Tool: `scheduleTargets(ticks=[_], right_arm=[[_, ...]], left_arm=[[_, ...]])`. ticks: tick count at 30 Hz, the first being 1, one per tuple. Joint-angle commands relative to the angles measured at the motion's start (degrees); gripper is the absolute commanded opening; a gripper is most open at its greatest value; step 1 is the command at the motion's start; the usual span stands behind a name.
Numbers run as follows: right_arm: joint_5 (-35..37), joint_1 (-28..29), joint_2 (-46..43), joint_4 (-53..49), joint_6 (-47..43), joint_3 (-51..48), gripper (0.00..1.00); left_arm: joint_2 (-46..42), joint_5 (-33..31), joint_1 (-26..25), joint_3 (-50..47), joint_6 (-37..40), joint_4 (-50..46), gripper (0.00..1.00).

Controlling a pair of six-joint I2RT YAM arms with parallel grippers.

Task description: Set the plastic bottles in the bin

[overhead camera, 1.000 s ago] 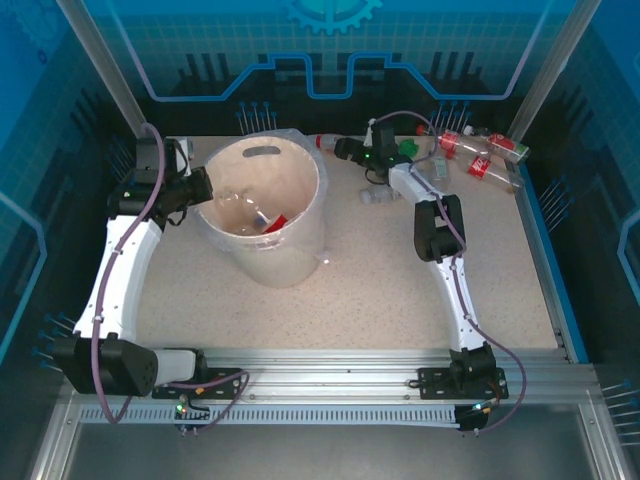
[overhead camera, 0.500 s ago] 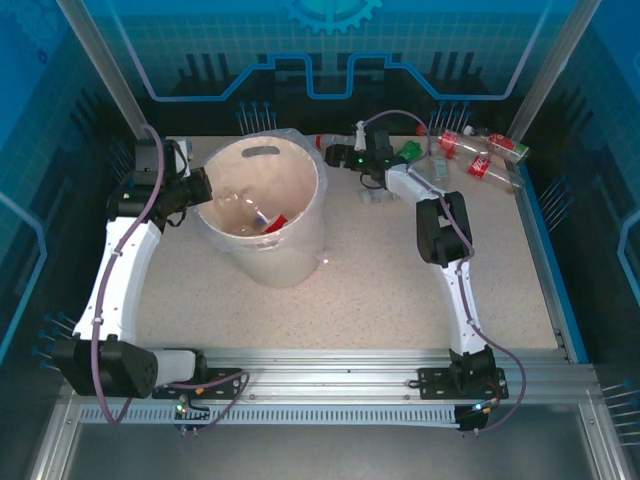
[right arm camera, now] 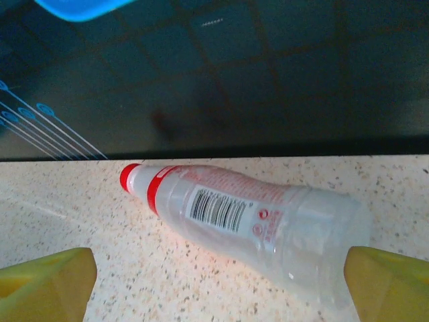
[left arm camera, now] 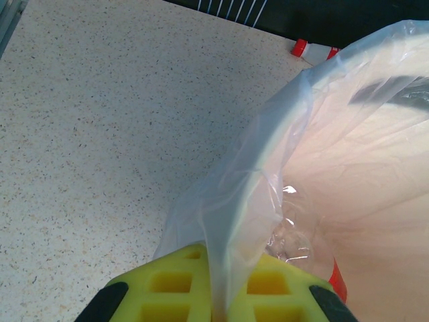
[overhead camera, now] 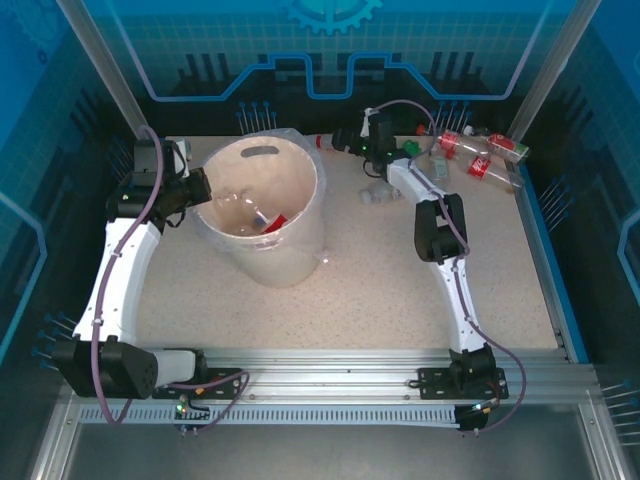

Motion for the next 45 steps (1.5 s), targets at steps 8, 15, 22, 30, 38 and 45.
scheduleTargets(ticks=[8, 15, 22, 30, 38, 45], right_arm=[[-1.08, -0.66, 7.19, -5.81, 0.08, 9.99, 0.97], [-4.36, 0.26, 5.39, -6.75, -0.38, 7.32, 0.96], [-8.17, 3.44, -5.03, -0.04, -7.88, -8.39, 0.96], [-2.37, 3.28, -13.85, 1.72, -10.59, -18.74, 0.96], [5.09, 0.76, -3.55, -0.06, -3.58, -6.36, 0.97], [0.34, -0.49, 9.88, -5.43, 2.08, 15.01, 0.98]], left_arm=[[-1.26, 3.64, 0.84, -0.33, -1.19, 2.32, 0.0], [-1.36, 3.87, 0.87, -0.36, -1.28, 2.32, 0.0], [-1.95, 3.68, 1.24, -0.7, -0.85, 1.9, 0.0], [-3.69, 2.11, 8.62, -0.49, -3.21, 1.6, 0.0], [-3.76, 0.61, 12.69, -1.39, -6.89, 5.36, 0.0], [-2.47, 1.0, 12.8, -2.1, -7.21, 6.83, 0.0]])
